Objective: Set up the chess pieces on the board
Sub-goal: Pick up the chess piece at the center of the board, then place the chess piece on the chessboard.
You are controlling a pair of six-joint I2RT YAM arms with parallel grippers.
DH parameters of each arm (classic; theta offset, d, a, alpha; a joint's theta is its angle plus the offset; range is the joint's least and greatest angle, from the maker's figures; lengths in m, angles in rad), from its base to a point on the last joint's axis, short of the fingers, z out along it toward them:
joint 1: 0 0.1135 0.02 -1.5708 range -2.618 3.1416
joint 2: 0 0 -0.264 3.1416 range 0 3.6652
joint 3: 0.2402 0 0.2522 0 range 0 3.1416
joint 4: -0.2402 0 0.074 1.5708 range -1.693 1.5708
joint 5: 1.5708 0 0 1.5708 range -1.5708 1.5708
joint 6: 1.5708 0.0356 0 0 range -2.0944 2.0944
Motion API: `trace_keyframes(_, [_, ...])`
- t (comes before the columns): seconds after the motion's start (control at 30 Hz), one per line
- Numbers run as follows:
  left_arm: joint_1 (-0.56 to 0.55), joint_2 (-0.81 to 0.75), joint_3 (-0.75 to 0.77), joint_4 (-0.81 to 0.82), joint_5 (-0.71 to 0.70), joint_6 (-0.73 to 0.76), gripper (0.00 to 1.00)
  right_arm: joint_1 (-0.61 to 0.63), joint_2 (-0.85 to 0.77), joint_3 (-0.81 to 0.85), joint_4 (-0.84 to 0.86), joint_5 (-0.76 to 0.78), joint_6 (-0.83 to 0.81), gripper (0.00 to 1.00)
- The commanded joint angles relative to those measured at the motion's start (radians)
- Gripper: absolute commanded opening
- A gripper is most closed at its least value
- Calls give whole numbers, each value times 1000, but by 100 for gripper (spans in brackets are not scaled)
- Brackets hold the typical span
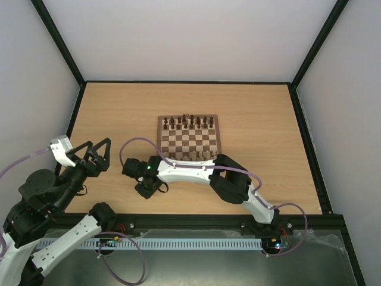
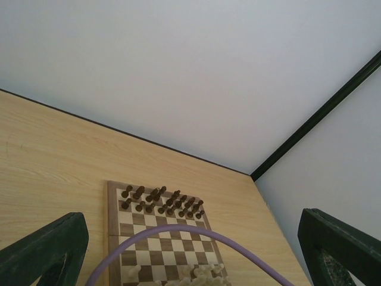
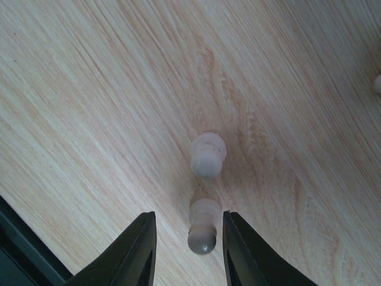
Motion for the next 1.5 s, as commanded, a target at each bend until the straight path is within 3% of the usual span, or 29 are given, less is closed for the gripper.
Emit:
trace_keyframes(0.0, [5, -14, 11, 4, -16, 8, 100, -4, 38, 33, -61, 26, -6, 32])
trace_keyframes(0.07, [5, -16, 10, 3, -18, 8, 99, -5, 37, 28, -62, 27, -5, 31])
trace_keyframes(0.37, [5, -17, 9, 7, -11, 5, 99, -7, 28, 26, -78, 40, -5, 8])
trace_keyframes(0.57, [5, -16, 14, 6, -10, 6, 99, -33, -97, -5, -97, 89, -4, 7])
trace_keyframes(0.83, [5, -18, 12, 5, -10, 9, 99, -177, -283, -37, -131, 140, -18, 9])
trace_keyframes(1.13, [5, -18, 14, 3, -12, 15, 99, -344, -213, 17, -160, 155, -45, 9])
trace_keyframes(1.47, [5, -15, 6, 5, -16, 17, 100, -365, -75, 75, -156, 120, -64, 10])
